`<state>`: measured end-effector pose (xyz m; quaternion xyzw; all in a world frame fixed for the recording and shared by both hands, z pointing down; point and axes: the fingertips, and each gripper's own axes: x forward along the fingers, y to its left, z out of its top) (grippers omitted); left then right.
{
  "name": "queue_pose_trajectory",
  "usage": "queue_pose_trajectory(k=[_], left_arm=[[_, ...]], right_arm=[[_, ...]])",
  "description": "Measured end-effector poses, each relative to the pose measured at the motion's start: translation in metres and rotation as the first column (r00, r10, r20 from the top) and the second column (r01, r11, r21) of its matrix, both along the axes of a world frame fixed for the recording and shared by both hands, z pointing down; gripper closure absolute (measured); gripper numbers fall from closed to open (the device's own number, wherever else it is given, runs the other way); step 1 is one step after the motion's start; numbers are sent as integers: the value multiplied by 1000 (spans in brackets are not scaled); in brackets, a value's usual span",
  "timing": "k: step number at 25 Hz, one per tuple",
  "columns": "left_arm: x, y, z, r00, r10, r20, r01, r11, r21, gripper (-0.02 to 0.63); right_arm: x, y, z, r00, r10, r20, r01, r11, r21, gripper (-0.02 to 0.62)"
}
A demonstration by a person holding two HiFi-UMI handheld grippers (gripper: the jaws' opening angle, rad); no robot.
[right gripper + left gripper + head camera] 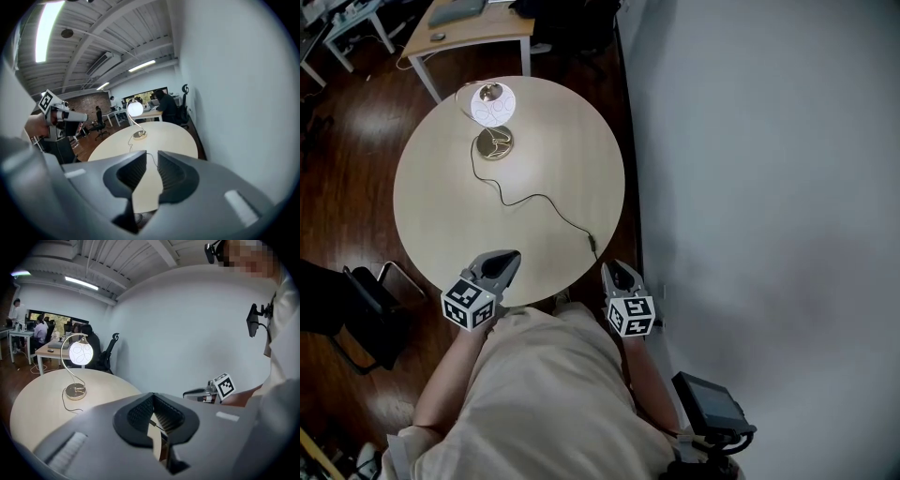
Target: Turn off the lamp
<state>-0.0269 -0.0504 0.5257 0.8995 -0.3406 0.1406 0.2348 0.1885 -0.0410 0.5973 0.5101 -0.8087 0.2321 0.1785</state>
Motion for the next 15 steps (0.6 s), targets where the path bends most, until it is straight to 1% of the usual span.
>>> queue_pose_trajectory(k=[3, 5, 7, 11, 15], left_arm=[[1, 4, 4, 999, -41, 18, 42, 999, -12, 609], [1, 7, 7, 997, -75, 22, 76, 997, -23, 609], [4, 10, 9, 994, -106, 25, 107, 994, -31, 609], [1, 20, 16, 985, -170, 41, 172, 984, -40, 609], [-6, 30, 27, 971, -234, 45, 237, 969, -71, 609]], right_arm=[[1, -11, 16, 998, -61, -15, 61, 998, -24, 523], [0, -17, 24, 992, -120, -24, 119, 992, -38, 509], [1, -21, 32, 983, -181, -31, 179, 983, -51, 475], [3, -31, 57, 961, -271, -60, 265, 960, -91, 472], [3, -38, 80, 929, -349, -120, 334, 934, -125, 472]])
